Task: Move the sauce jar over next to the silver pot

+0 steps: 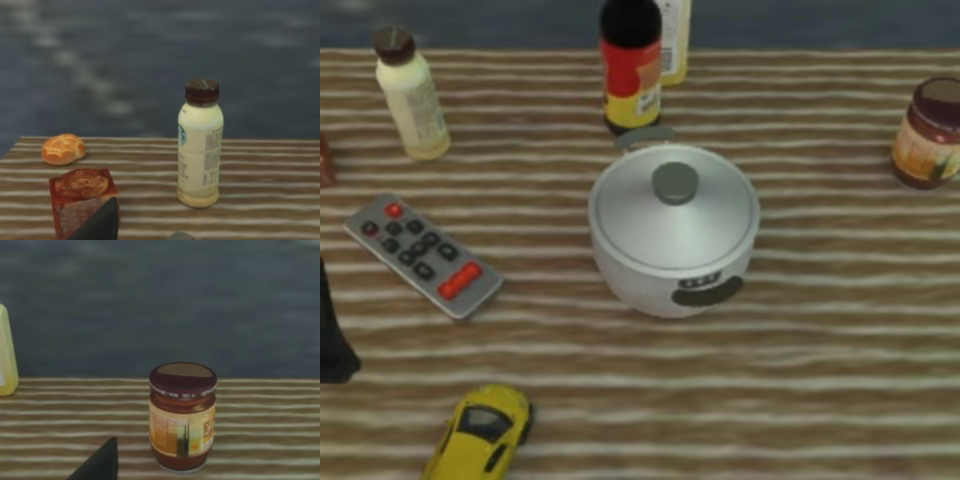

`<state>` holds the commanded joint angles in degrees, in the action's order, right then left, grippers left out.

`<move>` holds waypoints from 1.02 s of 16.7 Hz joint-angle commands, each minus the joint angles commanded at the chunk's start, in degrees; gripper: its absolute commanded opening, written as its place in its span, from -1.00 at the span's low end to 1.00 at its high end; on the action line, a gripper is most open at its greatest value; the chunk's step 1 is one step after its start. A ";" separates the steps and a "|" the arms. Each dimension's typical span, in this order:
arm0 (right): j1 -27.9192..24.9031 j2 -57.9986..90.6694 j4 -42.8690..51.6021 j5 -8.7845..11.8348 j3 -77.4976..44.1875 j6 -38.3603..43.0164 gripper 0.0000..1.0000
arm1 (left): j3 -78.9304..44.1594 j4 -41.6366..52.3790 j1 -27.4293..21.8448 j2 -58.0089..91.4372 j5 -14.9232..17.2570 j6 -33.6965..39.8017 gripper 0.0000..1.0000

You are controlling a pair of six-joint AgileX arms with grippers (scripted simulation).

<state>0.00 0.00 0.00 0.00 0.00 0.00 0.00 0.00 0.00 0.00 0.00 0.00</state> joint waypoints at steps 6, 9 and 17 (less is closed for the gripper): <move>0.25 5.37 4.54 0.07 -3.79 -0.77 1.00 | 0.00 0.00 0.00 0.00 0.00 0.00 1.00; 0.94 14.69 11.83 -0.01 -11.12 -2.24 1.00 | 0.00 0.00 0.00 0.00 0.00 0.00 1.00; 3.61 51.69 35.18 0.08 -48.41 -9.36 1.00 | 0.00 0.00 0.00 0.00 0.00 0.00 1.00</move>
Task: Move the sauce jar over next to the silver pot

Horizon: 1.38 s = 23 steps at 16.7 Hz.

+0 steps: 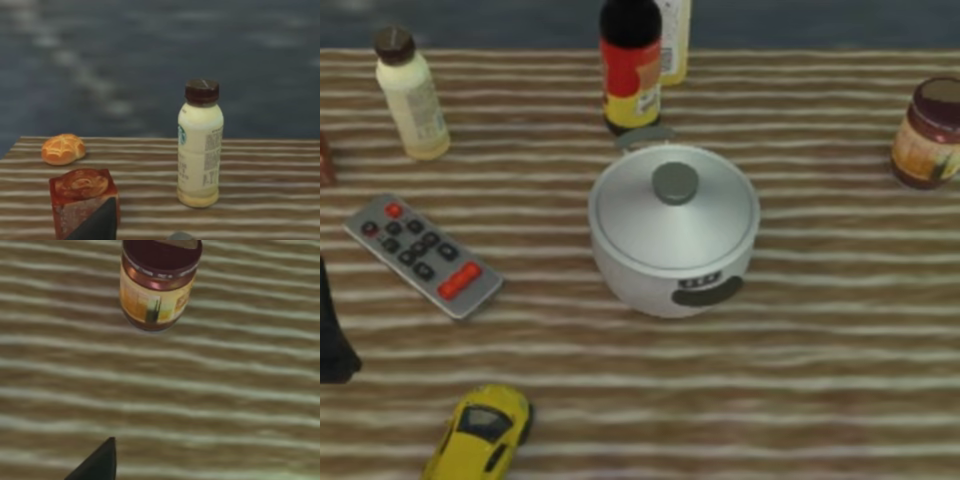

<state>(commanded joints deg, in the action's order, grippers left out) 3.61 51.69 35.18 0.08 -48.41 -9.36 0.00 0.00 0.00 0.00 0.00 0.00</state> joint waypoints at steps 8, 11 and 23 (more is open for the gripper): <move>0.57 43.95 19.84 2.29 -51.04 -10.79 1.00 | 0.00 0.00 0.00 0.00 0.00 0.00 1.00; 0.12 60.27 26.80 3.51 -67.53 -15.19 1.00 | 0.00 0.00 0.00 0.00 0.00 0.00 1.00; -1.48 95.32 42.92 6.01 -96.18 -24.79 1.00 | 0.00 0.00 0.00 0.00 0.00 0.00 1.00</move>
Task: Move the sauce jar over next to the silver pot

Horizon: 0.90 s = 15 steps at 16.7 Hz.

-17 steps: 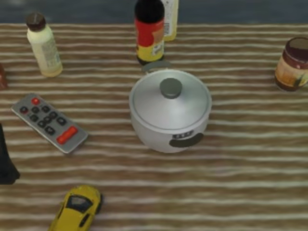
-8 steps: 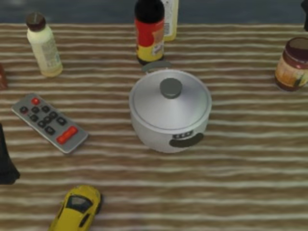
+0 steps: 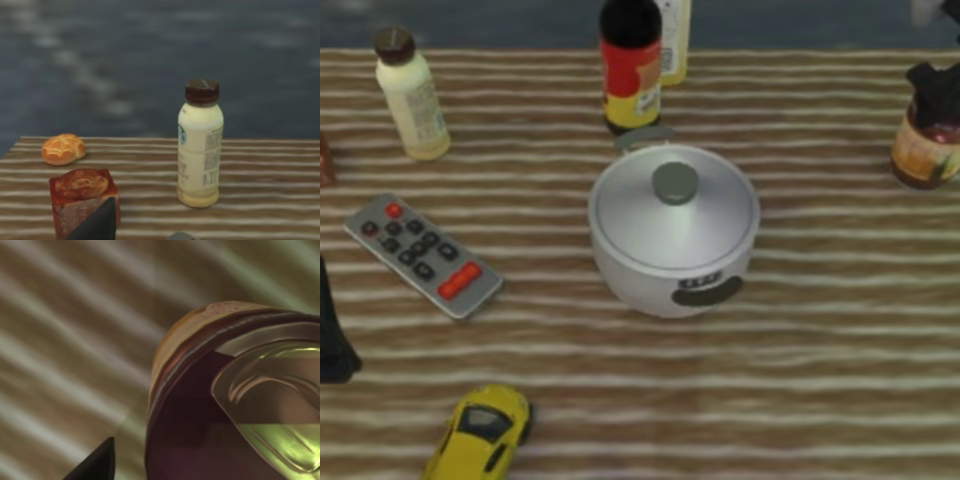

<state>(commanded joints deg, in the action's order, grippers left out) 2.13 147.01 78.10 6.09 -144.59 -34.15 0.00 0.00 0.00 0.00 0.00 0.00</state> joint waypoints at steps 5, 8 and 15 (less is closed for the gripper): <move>0.29 0.13 -0.30 -0.05 0.32 0.04 1.00 | 0.00 0.00 0.00 0.00 0.00 0.00 1.00; -0.17 0.40 -3.64 -0.03 3.21 0.15 1.00 | 0.00 0.00 0.00 0.00 0.00 0.00 1.00; -0.67 1.33 -10.06 -0.13 8.65 0.67 1.00 | 0.00 0.00 0.00 0.00 0.00 0.00 1.00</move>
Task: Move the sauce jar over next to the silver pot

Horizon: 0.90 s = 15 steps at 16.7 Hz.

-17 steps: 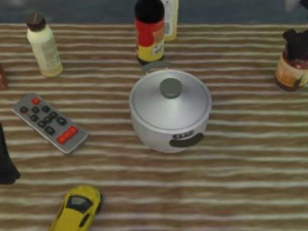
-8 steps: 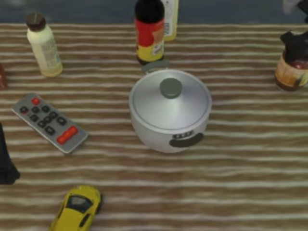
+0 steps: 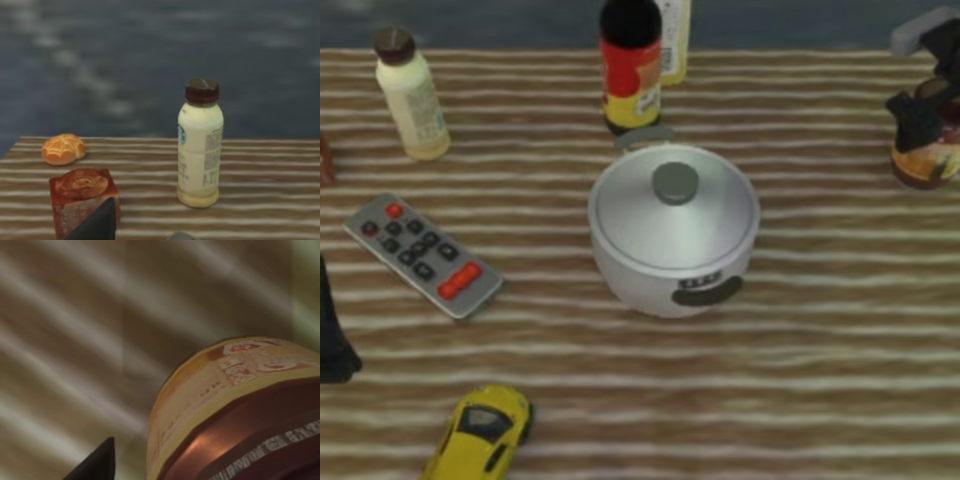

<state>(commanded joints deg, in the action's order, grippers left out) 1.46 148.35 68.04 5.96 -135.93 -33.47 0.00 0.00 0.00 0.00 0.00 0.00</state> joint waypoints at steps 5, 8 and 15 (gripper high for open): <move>0.00 0.00 0.00 0.00 0.00 0.00 0.40 | 0.00 0.00 0.00 0.00 0.00 0.00 1.00; 0.00 0.00 0.00 0.00 0.00 0.00 -0.06 | 0.00 0.00 0.00 0.00 0.00 0.00 1.00; 0.00 0.00 0.00 0.00 0.00 0.00 -1.00 | 0.00 0.00 0.00 0.00 0.00 0.00 1.00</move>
<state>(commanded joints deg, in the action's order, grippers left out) 1.46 148.35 68.04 5.96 -135.93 -33.47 0.00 0.00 0.00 0.00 0.00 0.00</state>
